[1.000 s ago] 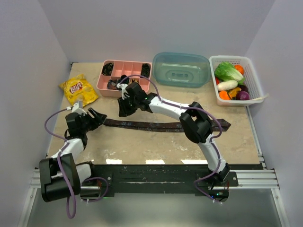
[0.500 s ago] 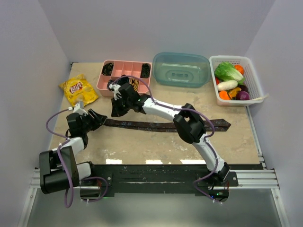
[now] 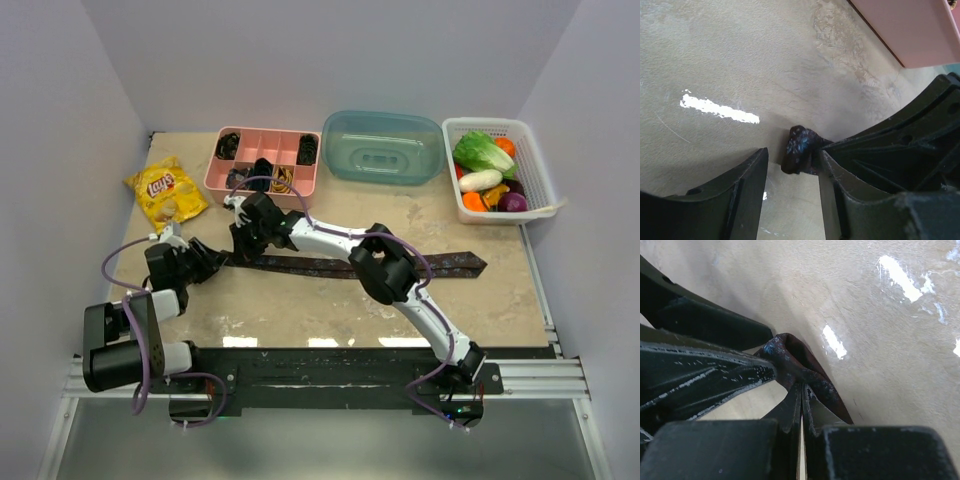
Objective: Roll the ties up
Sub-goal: Roll the tie at the center of the board.
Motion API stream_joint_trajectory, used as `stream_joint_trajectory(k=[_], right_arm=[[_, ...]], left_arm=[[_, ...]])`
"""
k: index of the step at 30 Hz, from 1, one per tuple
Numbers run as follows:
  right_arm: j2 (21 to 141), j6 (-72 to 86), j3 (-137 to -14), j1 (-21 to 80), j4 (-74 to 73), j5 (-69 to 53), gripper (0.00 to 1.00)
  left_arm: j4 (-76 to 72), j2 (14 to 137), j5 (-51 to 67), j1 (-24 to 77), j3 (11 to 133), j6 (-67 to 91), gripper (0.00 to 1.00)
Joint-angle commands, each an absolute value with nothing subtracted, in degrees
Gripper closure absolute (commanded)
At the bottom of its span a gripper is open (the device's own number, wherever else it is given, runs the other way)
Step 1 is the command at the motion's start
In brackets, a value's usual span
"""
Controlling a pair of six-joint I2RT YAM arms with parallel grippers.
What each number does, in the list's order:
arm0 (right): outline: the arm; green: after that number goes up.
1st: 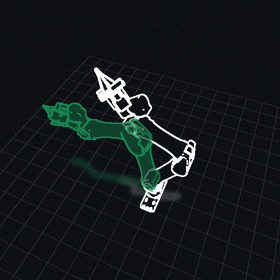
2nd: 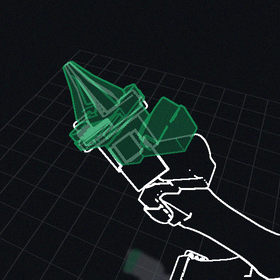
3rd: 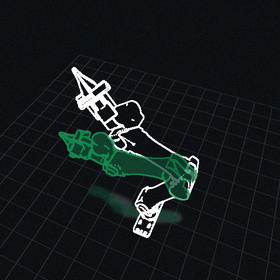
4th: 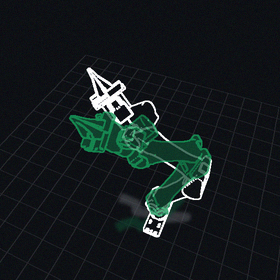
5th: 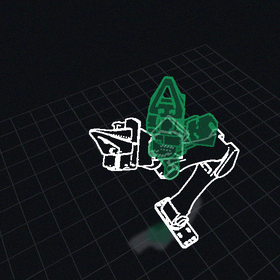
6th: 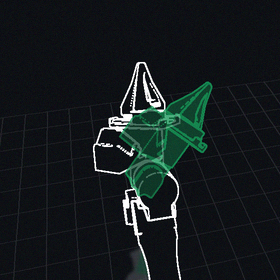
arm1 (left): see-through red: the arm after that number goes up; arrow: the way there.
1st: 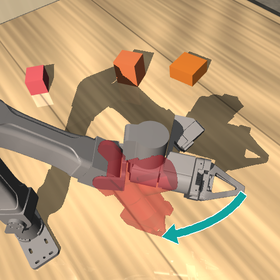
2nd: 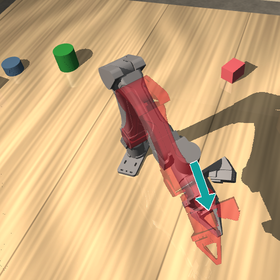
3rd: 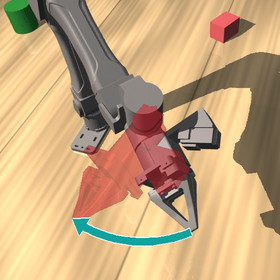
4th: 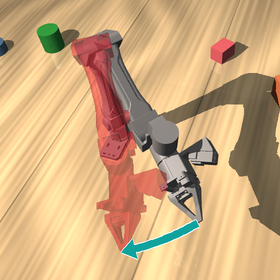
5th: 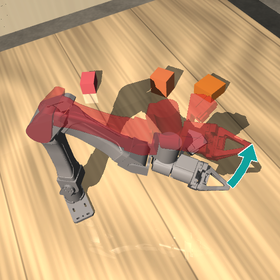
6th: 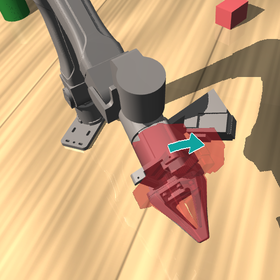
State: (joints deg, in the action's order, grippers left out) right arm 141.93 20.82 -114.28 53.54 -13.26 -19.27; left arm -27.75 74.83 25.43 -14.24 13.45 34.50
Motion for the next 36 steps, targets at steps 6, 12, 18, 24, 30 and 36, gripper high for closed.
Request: stream_joint_trajectory(k=[6,12,18,24,30,36], right_arm=[[142.4,21.6,-116.5,53.7,-14.2,-17.8,1.0],[141.1,21.7,-116.2,53.7,-14.1,-18.4,1.0],[139.4,21.9,-115.8,53.7,-13.8,-19.2,1.0],[136.5,21.5,-113.6,53.6,-13.3,-16.2,1.0],[136.0,21.0,-113.2,53.6,-13.4,-13.1,1.0],[137.4,21.4,-114.2,53.6,-13.1,-11.7,1.0]], left_arm=[[-38.1,78.6,27.6,-14.6,12.2,35.2,0.56],[-44.2,83.1,30.1,-14.6,12.5,35.2,0.68],[-46.1,83.9,30.8,-14.6,14.0,34.8,0.84],[-45.1,82.9,32.3,-14.6,14.5,34.7,1.0],[-36.5,76.1,29.7,-14.1,16.2,32.3,1.0],[-32.3,72.7,29.2,-12.1,17.7,31.3,1.0]])
